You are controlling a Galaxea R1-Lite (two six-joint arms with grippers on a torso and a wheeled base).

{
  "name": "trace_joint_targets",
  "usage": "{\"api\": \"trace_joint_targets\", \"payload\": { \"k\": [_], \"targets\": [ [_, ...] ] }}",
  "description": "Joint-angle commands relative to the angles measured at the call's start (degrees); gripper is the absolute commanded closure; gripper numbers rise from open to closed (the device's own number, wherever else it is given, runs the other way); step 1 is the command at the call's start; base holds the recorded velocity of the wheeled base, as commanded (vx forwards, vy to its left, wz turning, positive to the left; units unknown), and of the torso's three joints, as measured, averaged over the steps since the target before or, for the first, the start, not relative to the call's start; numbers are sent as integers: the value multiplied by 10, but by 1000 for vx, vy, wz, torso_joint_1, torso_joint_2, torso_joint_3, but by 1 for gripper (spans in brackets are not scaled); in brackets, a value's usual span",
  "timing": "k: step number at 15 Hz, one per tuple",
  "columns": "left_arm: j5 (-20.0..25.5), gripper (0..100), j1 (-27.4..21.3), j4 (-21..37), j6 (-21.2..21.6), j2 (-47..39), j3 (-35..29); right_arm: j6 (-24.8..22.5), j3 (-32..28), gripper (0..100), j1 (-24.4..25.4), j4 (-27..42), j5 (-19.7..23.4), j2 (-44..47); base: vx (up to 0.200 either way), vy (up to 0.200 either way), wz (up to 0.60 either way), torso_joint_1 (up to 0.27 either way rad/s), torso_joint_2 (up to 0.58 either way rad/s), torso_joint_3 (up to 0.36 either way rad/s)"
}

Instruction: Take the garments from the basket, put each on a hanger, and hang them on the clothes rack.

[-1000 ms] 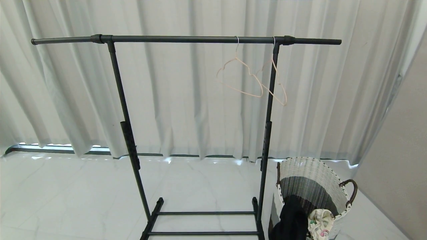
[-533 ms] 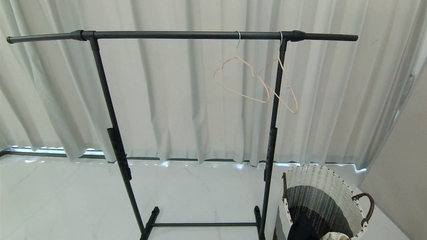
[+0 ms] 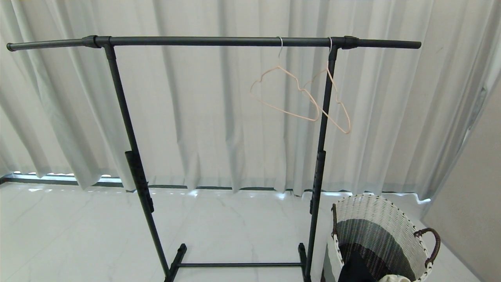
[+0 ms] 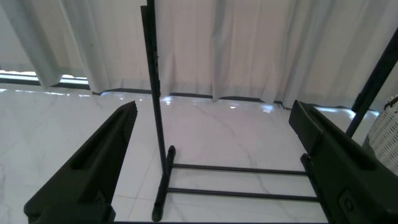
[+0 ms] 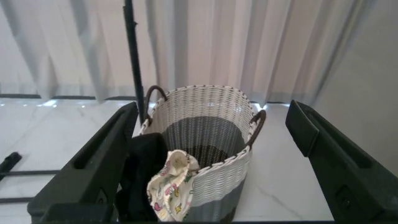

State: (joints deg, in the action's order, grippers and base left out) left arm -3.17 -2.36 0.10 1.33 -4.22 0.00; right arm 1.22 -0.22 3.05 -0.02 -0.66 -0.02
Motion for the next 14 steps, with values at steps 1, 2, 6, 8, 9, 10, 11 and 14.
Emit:
{"api": "trace_joint_targets", "payload": {
  "k": [1,2,6,8,9,10,11,14],
  "targets": [
    [-1,0,0,0,0,-1,0,-3,1,0,0,-2,8,0,0,0,0,0,0,0],
    [0,0,0,0,0,-1,0,-3,0,0,0,3,17,0,0,0,0,0,0,0],
    [0,0,0,0,-1,-1,0,49,0,0,0,5,7,0,0,0,0,0,0,0],
    [0,0,0,0,0,-1,0,41,0,0,0,5,7,0,0,0,0,0,0,0],
    [0,0,0,0,0,-1,0,11,0,0,0,4,10,0,0,0,0,0,0,0],
    [0,0,0,0,0,-1,0,-21,-1,0,0,0,22,0,0,0,0,0,0,0],
    [0,0,0,0,-1,-1,0,-19,-45,0,4,5,70,0,0,0,0,0,0,0],
    [0,0,0,0,-1,-1,0,-59,-201,0,36,104,145,168,0,0,0,0,0,0]
  ]
}}
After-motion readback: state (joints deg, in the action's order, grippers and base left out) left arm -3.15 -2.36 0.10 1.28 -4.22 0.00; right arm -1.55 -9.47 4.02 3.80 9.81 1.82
